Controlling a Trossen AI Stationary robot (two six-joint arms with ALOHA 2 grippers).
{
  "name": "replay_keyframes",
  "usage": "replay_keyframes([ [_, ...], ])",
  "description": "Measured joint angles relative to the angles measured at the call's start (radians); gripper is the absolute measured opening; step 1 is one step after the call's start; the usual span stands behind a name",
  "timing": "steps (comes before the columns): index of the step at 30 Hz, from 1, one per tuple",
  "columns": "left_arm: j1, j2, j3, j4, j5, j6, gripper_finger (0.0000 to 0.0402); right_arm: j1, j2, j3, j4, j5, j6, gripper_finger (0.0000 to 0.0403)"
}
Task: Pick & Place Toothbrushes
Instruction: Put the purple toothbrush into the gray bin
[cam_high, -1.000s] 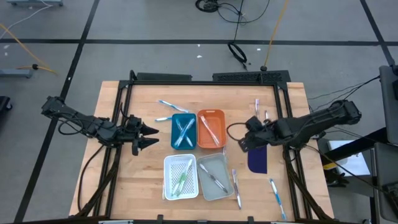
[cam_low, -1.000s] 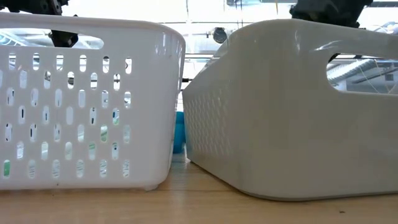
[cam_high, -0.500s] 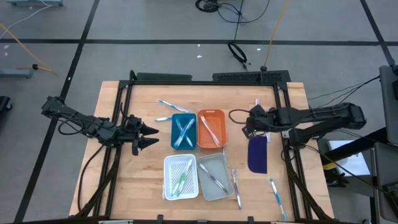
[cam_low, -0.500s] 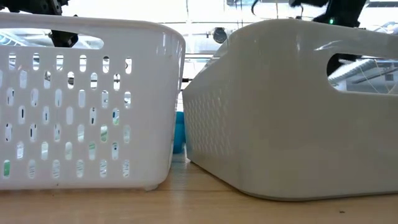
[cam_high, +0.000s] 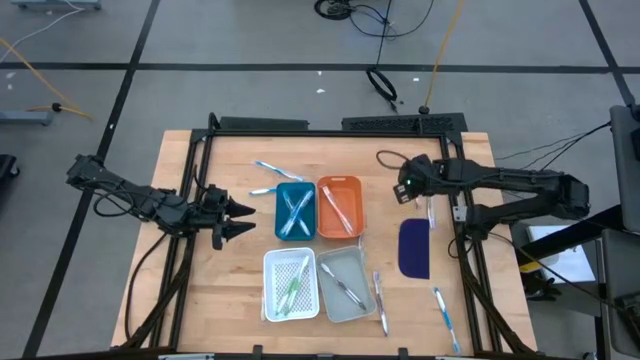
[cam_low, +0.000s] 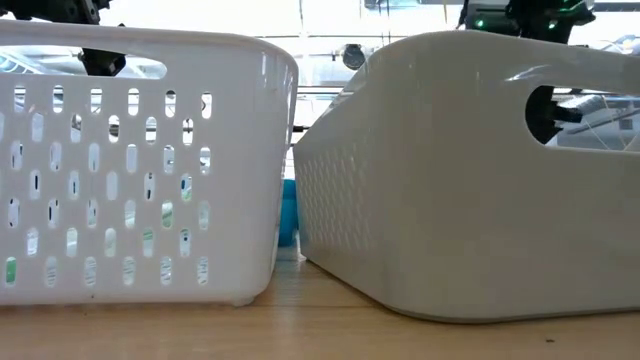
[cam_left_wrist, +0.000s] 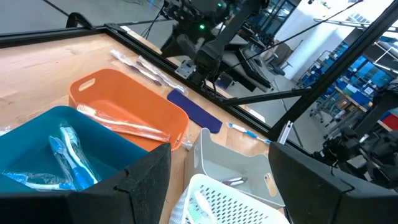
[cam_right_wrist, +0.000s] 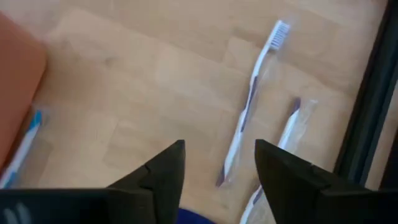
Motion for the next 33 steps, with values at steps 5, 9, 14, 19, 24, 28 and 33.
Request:
replay_keyframes([
  [5,0.000,0.000,0.000,0.000,0.000,0.000,0.0271,-0.111,0.010,0.000,0.034,-0.087,-0.030,0.0208],
  [9,0.000,0.000,0.000,0.000,0.000,0.000,0.0271,-0.172,0.046,0.000,0.056,-0.099,-0.078,0.0221],
  [14,0.000,0.000,0.000,0.000,0.000,0.000,0.0271,-0.240,0.107,0.000,0.090,-0.110,-0.130,0.0226],
  [19,0.000,0.000,0.000,0.000,0.000,0.000,0.0271,-0.304,0.172,0.000,0.124,-0.132,-0.160,0.0227],
  [24,0.000,0.000,0.000,0.000,0.000,0.000,0.0271,-0.371,0.235,0.000,0.172,-0.177,-0.192,0.0227],
  [28,0.000,0.000,0.000,0.000,0.000,0.000,0.0271,-0.410,0.283,0.000,0.174,-0.181,-0.205,0.0226],
  [33,0.000,0.000,0.000,0.000,0.000,0.000,0.0271,-0.447,0.341,0.000,0.179,-0.208,-0.237,0.0226],
])
